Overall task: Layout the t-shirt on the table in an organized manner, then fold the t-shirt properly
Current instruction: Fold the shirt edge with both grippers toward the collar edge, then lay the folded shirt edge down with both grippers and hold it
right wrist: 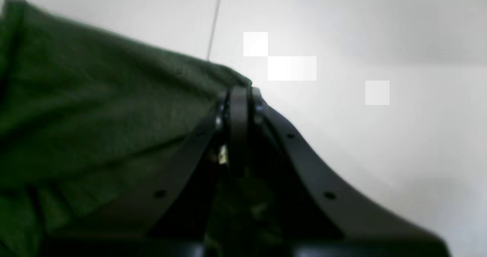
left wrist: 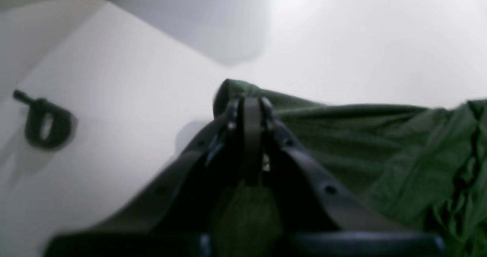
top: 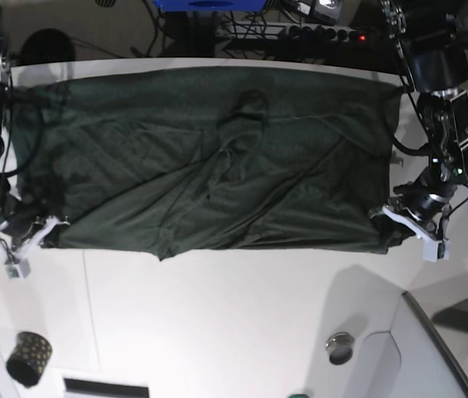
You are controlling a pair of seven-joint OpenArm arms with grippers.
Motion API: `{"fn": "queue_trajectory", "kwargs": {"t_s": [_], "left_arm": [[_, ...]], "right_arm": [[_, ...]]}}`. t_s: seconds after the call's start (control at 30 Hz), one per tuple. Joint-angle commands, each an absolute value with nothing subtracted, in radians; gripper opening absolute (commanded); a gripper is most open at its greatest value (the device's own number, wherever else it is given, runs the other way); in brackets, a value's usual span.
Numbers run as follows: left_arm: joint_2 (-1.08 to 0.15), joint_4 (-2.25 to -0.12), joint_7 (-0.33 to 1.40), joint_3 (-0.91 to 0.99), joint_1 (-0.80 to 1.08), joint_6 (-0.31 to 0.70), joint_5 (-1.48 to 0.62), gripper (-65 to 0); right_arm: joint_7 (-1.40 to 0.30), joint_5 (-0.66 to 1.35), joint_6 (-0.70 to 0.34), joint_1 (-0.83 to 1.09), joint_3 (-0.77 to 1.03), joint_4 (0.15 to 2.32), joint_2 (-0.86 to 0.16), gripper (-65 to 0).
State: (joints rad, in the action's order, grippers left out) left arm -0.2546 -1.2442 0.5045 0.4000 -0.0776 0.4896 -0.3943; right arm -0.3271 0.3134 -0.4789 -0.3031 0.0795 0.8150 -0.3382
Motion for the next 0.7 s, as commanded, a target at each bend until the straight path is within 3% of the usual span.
{"fn": "queue_trajectory", "kwargs": {"t_s": [0.0, 0.17, 0.37, 0.67], "left_arm": [[-0.272, -1.287, 0.481, 0.406, -0.070, 0.490, -0.423, -65.0], [-0.271, -1.420, 0.481, 0.406, 0.056, 0.490, -0.469, -65.0], [-0.269, -1.573, 0.481, 0.406, 0.209, 0.490, -0.498, -65.0], [-0.272, -1.600, 0.479, 0.472, 0.305, 0.490, -0.496, -65.0]], "right_arm": [[-0.311, 0.323, -0.496, -0.317, 0.119, 0.860, -0.364, -65.0], [-0.426, 0.320, -0.559, -0.298, 0.191, 0.897, -0.364, -65.0], [-0.438, 0.318, -0.564, -0.239, 0.203, 0.905, -0.366, -65.0], [-0.470, 0.323, -0.564, -0.093, 0.206, 1.115, -0.363, -65.0]]}}
